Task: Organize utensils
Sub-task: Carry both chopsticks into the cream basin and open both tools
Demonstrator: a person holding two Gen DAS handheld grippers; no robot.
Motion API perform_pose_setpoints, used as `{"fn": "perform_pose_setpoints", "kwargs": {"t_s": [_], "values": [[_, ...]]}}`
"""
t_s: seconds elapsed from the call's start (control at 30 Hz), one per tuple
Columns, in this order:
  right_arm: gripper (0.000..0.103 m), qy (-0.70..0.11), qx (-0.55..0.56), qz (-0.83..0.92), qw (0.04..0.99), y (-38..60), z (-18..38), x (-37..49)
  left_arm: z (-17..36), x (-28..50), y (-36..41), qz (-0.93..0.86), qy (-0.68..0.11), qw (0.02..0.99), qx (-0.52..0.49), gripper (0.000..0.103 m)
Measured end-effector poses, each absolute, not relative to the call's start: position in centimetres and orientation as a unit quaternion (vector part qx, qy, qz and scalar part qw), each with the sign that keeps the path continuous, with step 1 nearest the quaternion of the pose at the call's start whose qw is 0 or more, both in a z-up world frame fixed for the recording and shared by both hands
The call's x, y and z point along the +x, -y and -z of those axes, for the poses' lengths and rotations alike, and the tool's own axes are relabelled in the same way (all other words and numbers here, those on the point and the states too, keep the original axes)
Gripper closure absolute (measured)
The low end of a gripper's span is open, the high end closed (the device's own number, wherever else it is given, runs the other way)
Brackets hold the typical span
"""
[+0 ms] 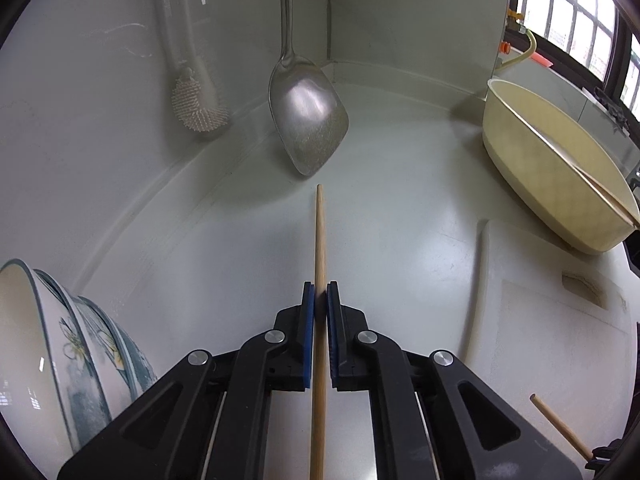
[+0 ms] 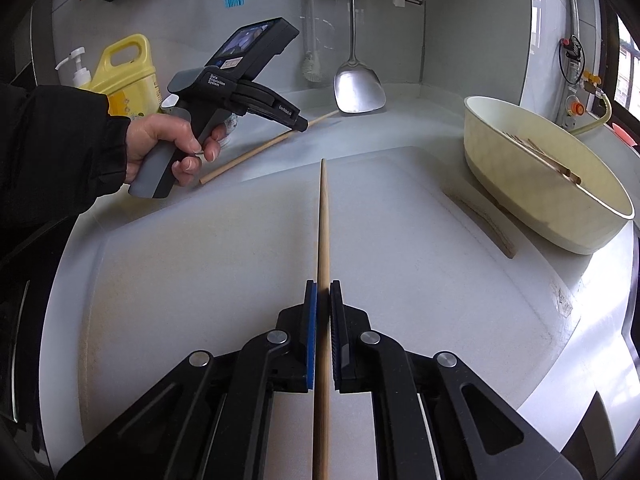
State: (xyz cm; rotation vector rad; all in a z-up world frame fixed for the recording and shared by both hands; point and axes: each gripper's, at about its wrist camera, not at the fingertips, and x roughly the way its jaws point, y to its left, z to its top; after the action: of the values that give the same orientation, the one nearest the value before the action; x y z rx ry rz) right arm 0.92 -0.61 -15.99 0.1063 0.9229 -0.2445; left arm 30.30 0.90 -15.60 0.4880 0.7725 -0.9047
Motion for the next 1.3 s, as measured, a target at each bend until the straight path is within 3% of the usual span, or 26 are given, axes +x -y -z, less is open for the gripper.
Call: {"fn": "perform_pose_setpoints", "kwargs": {"t_s": [0.83, 1.3], "values": [[0.097, -0.381, 0.021, 0.188, 0.905, 4.1, 7.7, -0.1, 5.9, 23.5, -1.3, 0.481, -0.294, 0.8, 0.206, 0.096], [0.097, -0.354, 0.06, 0.251, 0.899, 14.2, 1.6, -3.0, 1.0, 15.5, 4.5, 0.529, -0.265, 0.781, 0.2, 0.096]]}}
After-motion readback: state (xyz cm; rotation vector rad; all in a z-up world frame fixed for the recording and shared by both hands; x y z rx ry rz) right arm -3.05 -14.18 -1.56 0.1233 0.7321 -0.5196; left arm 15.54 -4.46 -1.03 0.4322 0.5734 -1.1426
